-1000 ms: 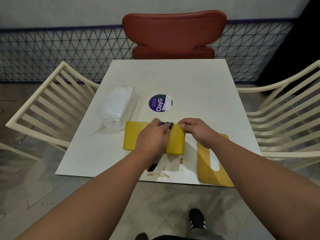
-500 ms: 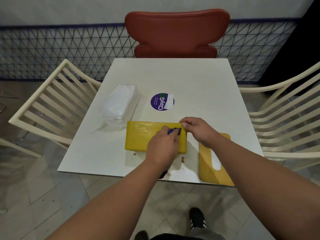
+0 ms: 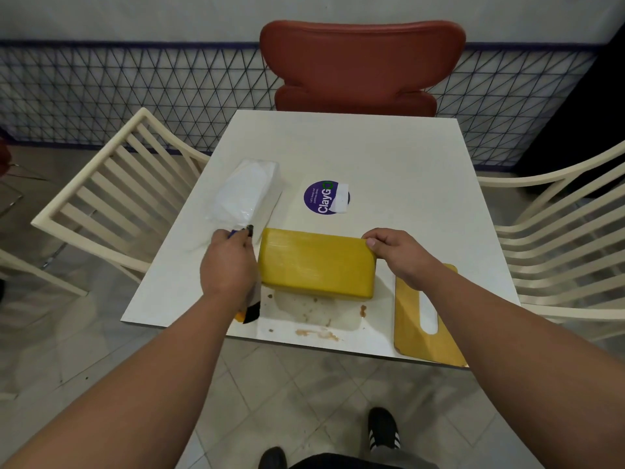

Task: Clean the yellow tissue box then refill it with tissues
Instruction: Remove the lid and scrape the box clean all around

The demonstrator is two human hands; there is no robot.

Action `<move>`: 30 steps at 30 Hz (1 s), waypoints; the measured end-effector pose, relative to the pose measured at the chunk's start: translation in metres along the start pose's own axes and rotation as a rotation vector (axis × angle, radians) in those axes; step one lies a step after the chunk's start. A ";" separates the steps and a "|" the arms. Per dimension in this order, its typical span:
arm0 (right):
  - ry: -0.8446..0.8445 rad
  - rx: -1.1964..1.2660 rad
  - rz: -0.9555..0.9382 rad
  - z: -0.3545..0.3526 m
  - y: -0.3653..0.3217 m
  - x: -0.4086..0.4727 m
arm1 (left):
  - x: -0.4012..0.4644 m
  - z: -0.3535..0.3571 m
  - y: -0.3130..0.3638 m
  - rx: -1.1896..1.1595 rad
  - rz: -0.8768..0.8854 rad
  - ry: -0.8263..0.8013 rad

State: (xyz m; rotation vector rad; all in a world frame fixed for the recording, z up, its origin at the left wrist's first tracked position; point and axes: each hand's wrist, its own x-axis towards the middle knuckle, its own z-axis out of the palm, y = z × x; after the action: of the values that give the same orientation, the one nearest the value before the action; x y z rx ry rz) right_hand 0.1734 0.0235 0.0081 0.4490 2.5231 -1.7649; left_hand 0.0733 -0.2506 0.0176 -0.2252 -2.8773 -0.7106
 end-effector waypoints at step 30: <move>0.019 -0.051 -0.024 0.001 -0.001 -0.002 | -0.002 -0.006 0.023 -0.034 0.027 -0.020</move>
State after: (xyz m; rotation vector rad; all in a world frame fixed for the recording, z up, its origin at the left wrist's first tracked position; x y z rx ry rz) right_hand 0.1749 0.0214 0.0089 0.4369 2.5905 -1.7073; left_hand 0.0807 -0.2333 0.0327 -0.2763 -2.8774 -0.7575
